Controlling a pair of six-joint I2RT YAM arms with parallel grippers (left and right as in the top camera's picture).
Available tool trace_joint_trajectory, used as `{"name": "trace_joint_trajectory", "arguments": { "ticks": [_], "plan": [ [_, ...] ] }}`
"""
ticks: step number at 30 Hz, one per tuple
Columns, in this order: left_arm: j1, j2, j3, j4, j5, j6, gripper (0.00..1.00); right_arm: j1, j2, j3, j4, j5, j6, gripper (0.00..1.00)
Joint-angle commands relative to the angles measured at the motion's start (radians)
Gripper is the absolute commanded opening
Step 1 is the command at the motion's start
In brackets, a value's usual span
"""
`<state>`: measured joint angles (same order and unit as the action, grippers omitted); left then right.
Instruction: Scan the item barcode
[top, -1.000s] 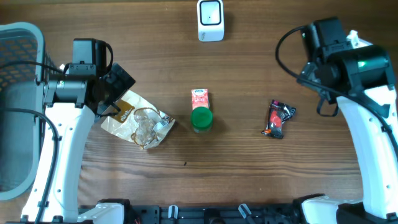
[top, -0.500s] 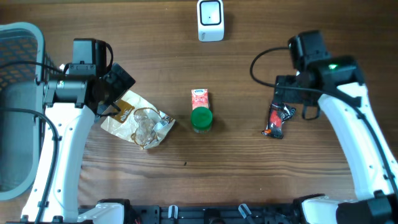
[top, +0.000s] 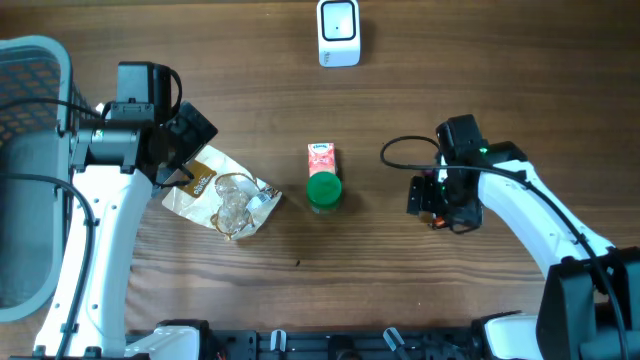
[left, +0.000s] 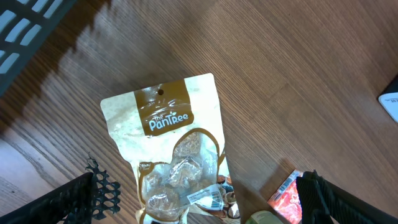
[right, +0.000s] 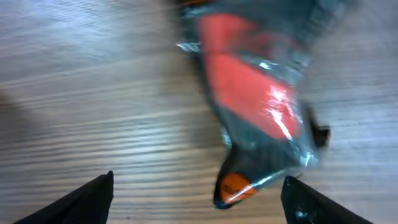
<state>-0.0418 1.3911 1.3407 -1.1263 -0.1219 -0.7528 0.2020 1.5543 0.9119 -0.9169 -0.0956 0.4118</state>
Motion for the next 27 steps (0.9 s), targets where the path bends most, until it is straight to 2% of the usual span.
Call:
{"name": "trace_joint_trajectory", "arguments": {
  "ticks": [1,5,9,10,12,18,21,27],
  "plan": [
    [0.005,0.002,0.002,0.000,-0.002,0.015,1.00,0.002,0.013,-0.011,-0.019,0.081,0.080,0.87],
    [0.005,0.002,0.002,-0.001,-0.002,0.015,1.00,0.002,0.013,-0.034,0.008,0.190,0.148,0.87],
    [0.005,0.002,0.002,-0.001,-0.002,0.016,1.00,0.000,0.013,-0.037,0.081,0.238,0.193,0.94],
    [0.005,0.002,0.002,-0.001,-0.002,0.015,1.00,0.000,0.013,-0.037,0.118,0.229,0.173,0.95],
    [0.005,0.002,0.002,0.000,-0.002,0.015,1.00,0.000,0.013,-0.037,0.201,0.140,0.023,0.96],
    [0.005,0.002,0.002,-0.001,-0.002,0.015,1.00,0.001,0.015,-0.037,0.328,0.133,-0.129,0.95],
    [0.005,0.002,0.002,0.000,-0.002,0.015,1.00,0.002,0.015,-0.037,0.340,0.230,-0.136,0.90],
    [0.005,0.002,0.002,-0.001,-0.002,0.015,1.00,0.048,0.015,-0.037,0.322,0.236,-0.174,0.88]
  ]
}}
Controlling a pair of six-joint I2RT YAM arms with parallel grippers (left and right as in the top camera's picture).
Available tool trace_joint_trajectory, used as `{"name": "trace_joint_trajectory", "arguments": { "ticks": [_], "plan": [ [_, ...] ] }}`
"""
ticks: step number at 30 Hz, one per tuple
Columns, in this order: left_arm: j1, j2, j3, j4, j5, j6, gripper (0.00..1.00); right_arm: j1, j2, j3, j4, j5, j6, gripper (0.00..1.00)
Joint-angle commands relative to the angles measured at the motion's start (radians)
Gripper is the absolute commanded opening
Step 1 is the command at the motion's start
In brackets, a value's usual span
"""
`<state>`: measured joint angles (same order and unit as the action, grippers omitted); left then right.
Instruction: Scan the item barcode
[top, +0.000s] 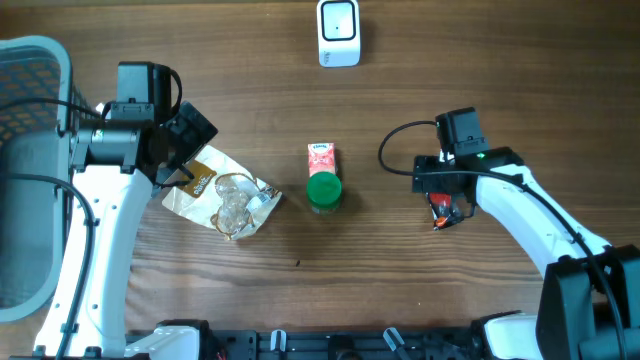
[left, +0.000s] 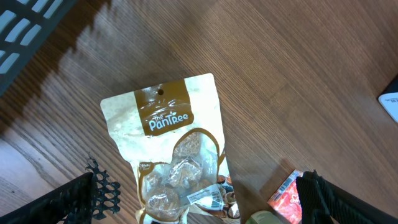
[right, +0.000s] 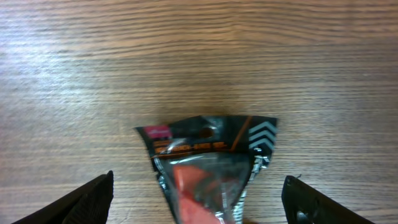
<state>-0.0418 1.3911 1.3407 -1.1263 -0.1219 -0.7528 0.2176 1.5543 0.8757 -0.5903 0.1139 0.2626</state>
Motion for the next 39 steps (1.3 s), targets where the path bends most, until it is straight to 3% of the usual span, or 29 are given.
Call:
{"name": "trace_joint_trajectory", "arguments": {
  "ticks": [1,10,11,15,16,23,29,34,37,39],
  "plan": [
    [0.005,0.002,0.002,0.000,-0.002,0.015,1.00,0.050,0.021,-0.001,-0.014,0.045,-0.023,0.88],
    [0.005,0.002,0.002,-0.001,-0.002,0.015,1.00,0.053,0.181,-0.001,-0.053,0.099,0.042,0.88],
    [0.005,0.002,0.002,0.000,-0.002,0.015,1.00,0.053,0.191,-0.001,-0.054,0.096,0.055,0.82],
    [0.005,0.002,0.002,-0.001,-0.002,0.016,1.00,0.053,0.190,0.006,-0.056,0.037,0.055,0.39],
    [0.005,0.002,0.002,0.000,-0.002,0.015,1.00,0.053,0.190,0.009,-0.059,0.011,0.055,0.33],
    [0.005,0.002,0.002,-0.001,-0.002,0.015,1.00,0.051,0.190,0.113,-0.130,-0.298,0.051,0.20],
    [0.005,0.002,0.002,-0.001,-0.002,0.015,1.00,-0.034,0.190,0.142,-0.151,-0.875,-0.070,0.20],
    [0.005,0.002,0.002,0.000,-0.002,0.015,1.00,-0.177,0.190,0.141,-0.152,-1.183,-0.137,0.15],
    [0.005,0.002,0.002,-0.001,-0.002,0.016,1.00,-0.234,0.190,0.140,-0.159,-1.155,-0.140,0.14],
    [0.005,0.002,0.002,-0.001,-0.002,0.015,1.00,-0.218,0.190,0.141,-0.180,-0.916,-0.124,0.39]
  ]
}}
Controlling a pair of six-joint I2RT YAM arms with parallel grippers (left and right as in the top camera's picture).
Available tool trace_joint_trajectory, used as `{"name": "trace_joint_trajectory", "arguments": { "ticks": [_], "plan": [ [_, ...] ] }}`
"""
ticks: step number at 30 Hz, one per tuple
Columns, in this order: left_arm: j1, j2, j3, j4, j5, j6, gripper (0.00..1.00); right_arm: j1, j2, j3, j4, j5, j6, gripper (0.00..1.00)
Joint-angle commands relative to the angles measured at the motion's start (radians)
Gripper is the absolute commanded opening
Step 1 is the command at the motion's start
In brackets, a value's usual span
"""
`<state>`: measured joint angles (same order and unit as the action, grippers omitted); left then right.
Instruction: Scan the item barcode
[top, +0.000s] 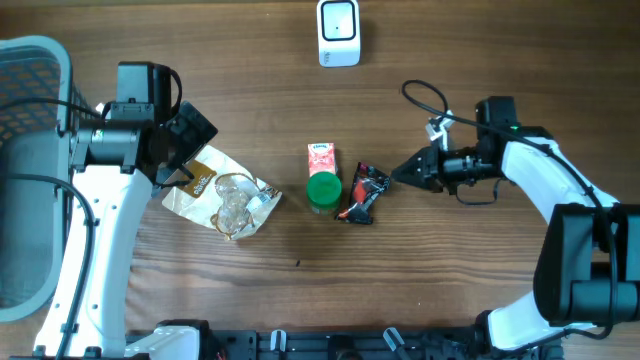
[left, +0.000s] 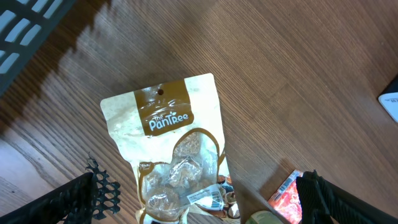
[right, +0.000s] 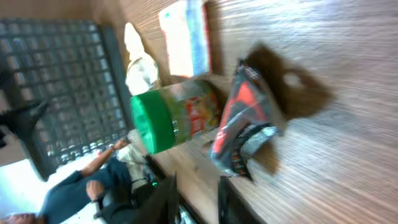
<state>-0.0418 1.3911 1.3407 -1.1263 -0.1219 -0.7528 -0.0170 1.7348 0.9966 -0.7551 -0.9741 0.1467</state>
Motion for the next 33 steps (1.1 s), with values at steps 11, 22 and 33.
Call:
{"name": "trace_joint_trajectory", "arguments": {
  "ticks": [11,22,33],
  "plan": [
    [0.005,0.002,0.002,-0.001,-0.002,0.015,1.00,0.259,0.039,0.016,0.195,0.647,0.332,0.69],
    [0.005,0.002,0.002,-0.001,-0.002,0.015,1.00,0.298,0.162,0.032,0.290,0.528,0.327,0.05],
    [0.005,0.002,0.002,0.000,-0.002,0.016,1.00,0.206,0.000,0.295,-0.071,1.047,0.190,0.16]
  ]
}}
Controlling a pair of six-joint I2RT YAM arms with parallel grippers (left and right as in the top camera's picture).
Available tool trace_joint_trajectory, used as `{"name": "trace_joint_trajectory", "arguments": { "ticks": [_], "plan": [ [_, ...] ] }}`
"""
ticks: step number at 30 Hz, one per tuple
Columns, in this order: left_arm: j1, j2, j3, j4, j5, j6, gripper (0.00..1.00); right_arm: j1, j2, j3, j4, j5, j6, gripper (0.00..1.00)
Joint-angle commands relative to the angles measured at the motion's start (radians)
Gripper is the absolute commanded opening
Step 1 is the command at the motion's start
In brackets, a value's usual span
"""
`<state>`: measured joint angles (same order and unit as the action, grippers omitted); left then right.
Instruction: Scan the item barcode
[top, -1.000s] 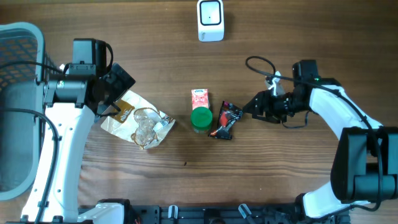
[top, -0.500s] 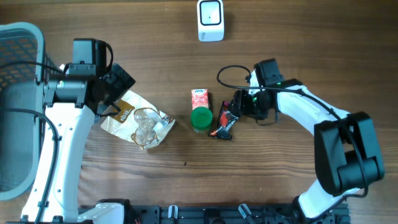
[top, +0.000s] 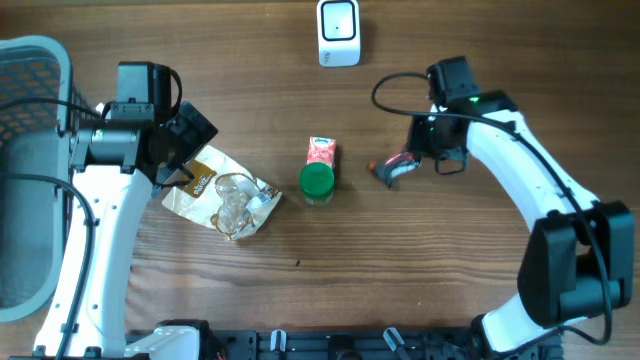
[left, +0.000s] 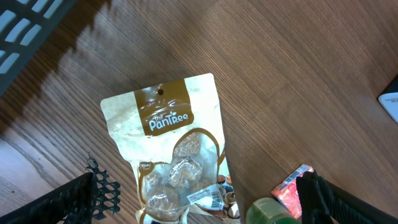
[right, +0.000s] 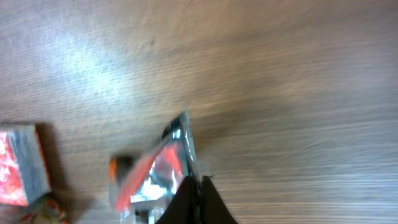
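Note:
A red and black foil packet (top: 394, 168) hangs just above the table right of centre, pinched at one edge by my right gripper (top: 410, 160). The right wrist view shows those fingers (right: 195, 194) closed tight on the packet (right: 155, 177). The white barcode scanner (top: 338, 33) stands at the far edge, up and to the left of the packet. My left gripper (left: 202, 198) is open above a brown and white snack bag (left: 175, 149), holding nothing.
A green-lidded jar (top: 318, 181) stands at centre, touching a small red carton (top: 321, 152) behind it. The snack bag (top: 222, 192) lies at centre left. A grey mesh basket (top: 30, 170) fills the left edge. A black cable (top: 390, 85) loops from the right arm.
The packet lay on the table against the jar with my right gripper just right of it; now the gripper is shut on it, farther right and back. Jar and carton shifted slightly.
My right gripper hung open over the packet lying at the right side of the table at the first two moments. Then the packet lay at centre beside the jar. Now the gripper holds it between the jar and the scanner's side. The left arm stayed still.

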<state>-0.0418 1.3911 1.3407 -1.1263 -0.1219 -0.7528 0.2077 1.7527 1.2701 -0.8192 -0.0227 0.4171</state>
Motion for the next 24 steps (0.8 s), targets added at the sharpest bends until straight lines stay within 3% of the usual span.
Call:
{"name": "trace_joint_trajectory", "arguments": {
  "ticks": [1,2,5,7,10,16,19,22,24],
  "plan": [
    [0.005,0.002,0.002,-0.001,-0.002,0.015,1.00,-0.026,-0.017,0.022,-0.006,0.106,-0.081,0.25],
    [0.005,0.002,0.002,-0.001,-0.002,0.015,1.00,-0.034,-0.018,0.022,-0.005,0.119,-0.083,0.54],
    [0.005,0.002,0.002,-0.001,-0.002,0.015,1.00,-0.042,-0.018,0.022,-0.009,0.126,-0.096,0.68],
    [0.005,0.002,0.002,-0.001,-0.002,0.016,1.00,-0.042,-0.018,0.022,-0.021,0.002,-0.076,0.79],
    [0.005,0.002,0.002,-0.001,-0.002,0.015,1.00,-0.041,-0.018,0.022,0.010,-0.068,0.088,0.80],
    [0.005,0.002,0.002,0.000,-0.002,0.016,1.00,0.030,0.098,0.017,0.175,-0.026,0.403,0.79],
    [0.005,0.002,0.002,-0.001,-0.002,0.015,1.00,0.059,0.148,0.017,0.171,0.006,0.433,0.77],
    [0.005,0.002,0.002,-0.001,-0.002,0.015,1.00,0.060,0.181,0.017,0.141,0.042,0.486,0.69],
    [0.005,0.002,0.002,0.000,-0.002,0.016,1.00,0.060,0.183,0.017,0.100,0.118,0.500,0.58]
  ]
}}
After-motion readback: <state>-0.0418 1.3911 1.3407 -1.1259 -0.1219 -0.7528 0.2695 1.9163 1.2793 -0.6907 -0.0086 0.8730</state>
